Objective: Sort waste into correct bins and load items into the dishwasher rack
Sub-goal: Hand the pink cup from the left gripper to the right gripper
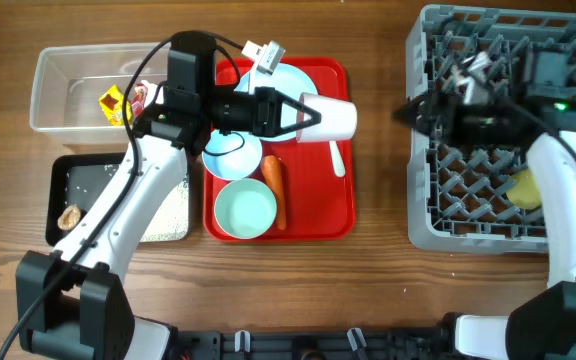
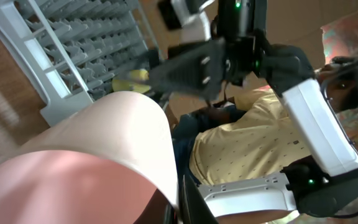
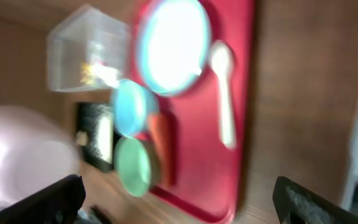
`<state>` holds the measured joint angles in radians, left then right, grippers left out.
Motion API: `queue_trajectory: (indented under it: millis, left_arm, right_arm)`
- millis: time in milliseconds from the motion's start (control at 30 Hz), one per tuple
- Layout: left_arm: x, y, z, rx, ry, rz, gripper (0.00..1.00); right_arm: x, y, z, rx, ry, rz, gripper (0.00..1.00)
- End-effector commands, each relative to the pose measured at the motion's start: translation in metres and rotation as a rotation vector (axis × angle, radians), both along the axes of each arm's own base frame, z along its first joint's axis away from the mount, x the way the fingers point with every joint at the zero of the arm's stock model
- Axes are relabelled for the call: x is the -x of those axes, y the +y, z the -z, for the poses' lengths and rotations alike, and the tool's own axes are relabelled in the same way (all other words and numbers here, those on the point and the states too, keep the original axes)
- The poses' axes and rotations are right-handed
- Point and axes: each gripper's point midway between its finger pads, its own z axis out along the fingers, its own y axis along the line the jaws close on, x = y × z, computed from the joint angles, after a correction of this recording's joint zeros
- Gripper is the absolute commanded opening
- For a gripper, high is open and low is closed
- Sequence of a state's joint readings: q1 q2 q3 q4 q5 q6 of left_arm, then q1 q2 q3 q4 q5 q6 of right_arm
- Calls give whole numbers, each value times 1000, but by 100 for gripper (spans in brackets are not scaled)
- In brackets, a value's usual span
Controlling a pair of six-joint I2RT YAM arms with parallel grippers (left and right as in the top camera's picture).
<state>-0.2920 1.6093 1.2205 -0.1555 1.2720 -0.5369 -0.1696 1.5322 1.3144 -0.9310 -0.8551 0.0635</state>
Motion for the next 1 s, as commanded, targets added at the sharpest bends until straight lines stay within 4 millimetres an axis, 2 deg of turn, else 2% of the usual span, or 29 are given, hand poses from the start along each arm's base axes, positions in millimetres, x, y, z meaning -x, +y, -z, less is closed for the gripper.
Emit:
queue_trajectory:
  millis: [0, 133, 200, 300, 400, 700, 867, 967]
  left_arm:
    - [6, -1, -12, 25, -29, 32, 4]
    - [7, -1, -14, 33, -35, 42, 4]
    - [7, -1, -15, 37, -41, 46, 4]
    - [9, -1, -18, 49, -54, 60, 4]
    - [13, -3, -25, 77, -85, 94, 4]
    - [25, -23, -20, 65, -126, 129, 4]
    - [20, -25, -12, 53, -104, 120, 4]
    - [15, -26, -2, 42, -79, 115, 4]
  right_arm:
    - [1, 10, -44, -236, -217, -157, 100]
    - [5, 25, -44, -405, -335, -297, 99]
    - [5, 28, -33, -484, -351, -320, 98]
    - [6, 33, -4, -564, -344, -339, 98]
    - [14, 38, 5, -606, -366, -363, 98]
    - [23, 77, 3, -611, -385, -497, 98]
    - [21, 82, -9, -606, -404, -526, 95]
    - [22, 82, -26, -592, -439, -544, 95]
